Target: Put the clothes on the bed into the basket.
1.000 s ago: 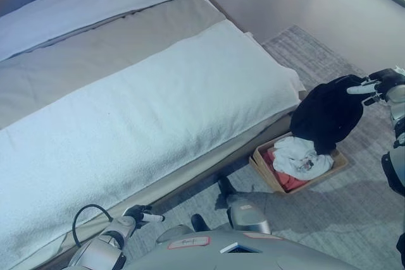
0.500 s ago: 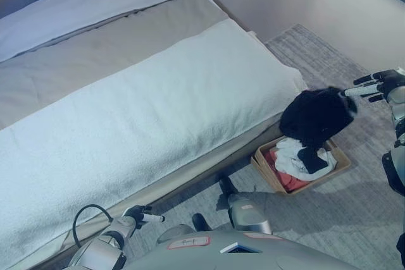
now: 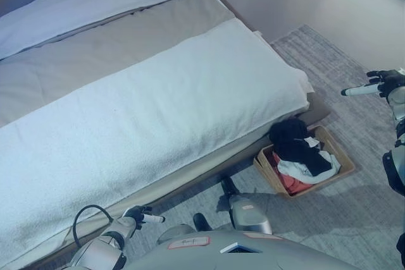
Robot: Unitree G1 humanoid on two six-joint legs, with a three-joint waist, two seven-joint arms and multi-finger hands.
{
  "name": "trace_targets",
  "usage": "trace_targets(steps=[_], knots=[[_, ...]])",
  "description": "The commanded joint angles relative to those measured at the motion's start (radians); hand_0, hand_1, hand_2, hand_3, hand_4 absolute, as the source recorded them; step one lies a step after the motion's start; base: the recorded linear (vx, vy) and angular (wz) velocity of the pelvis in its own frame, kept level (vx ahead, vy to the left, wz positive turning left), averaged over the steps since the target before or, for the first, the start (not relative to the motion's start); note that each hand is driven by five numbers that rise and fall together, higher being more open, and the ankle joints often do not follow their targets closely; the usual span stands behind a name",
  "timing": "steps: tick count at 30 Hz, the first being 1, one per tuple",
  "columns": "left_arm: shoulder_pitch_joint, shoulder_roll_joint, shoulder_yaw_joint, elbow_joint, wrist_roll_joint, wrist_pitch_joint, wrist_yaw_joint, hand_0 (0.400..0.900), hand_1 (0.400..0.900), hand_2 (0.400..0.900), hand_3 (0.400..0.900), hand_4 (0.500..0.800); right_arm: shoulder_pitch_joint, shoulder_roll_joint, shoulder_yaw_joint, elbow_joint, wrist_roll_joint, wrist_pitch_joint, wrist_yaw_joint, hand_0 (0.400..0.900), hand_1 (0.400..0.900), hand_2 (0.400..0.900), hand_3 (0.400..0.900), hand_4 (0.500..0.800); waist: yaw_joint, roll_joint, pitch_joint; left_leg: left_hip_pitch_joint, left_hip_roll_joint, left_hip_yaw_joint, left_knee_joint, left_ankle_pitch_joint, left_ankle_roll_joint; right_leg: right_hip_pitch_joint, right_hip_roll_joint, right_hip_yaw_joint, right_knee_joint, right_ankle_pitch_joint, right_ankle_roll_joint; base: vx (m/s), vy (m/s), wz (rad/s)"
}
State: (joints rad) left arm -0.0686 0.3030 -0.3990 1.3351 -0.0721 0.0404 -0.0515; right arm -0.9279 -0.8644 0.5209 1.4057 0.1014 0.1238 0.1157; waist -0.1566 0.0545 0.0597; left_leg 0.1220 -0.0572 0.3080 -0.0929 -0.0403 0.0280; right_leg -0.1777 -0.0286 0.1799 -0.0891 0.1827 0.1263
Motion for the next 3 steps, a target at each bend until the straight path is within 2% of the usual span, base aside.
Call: trace_targets(steps=[1,3], knots=[[-0.001,0.041,0.009,0.026,0.031,-0.004,0.021,0.900,0.900,0.900,0.900,0.800,-0.076,-0.084,0.017,0.043,-0.031,-0.040,-0.050,0.900,0.900,0.900,0.900,0.800,0.035,-0.026,-0.025,0.000,0.030,-0.080,0.093,-0.136,-0.019,-0.015,-0.067,0.018,0.050,-0.004,0.074,0.00,-0.006,0.08],[-0.003,0.039,0.009,0.024,0.027,-0.004,0.018,0.900,0.900,0.900,0.900,0.800,-0.075,-0.086,0.016,0.040,-0.031,-0.040,-0.050,0.900,0.900,0.900,0.900,0.800,0.037,-0.028,-0.023,-0.001,0.031,-0.084,0.094,-0.135,-0.019,-0.015,-0.068,0.015,0.050,-0.005,0.072,0.00,-0.004,0.05]])
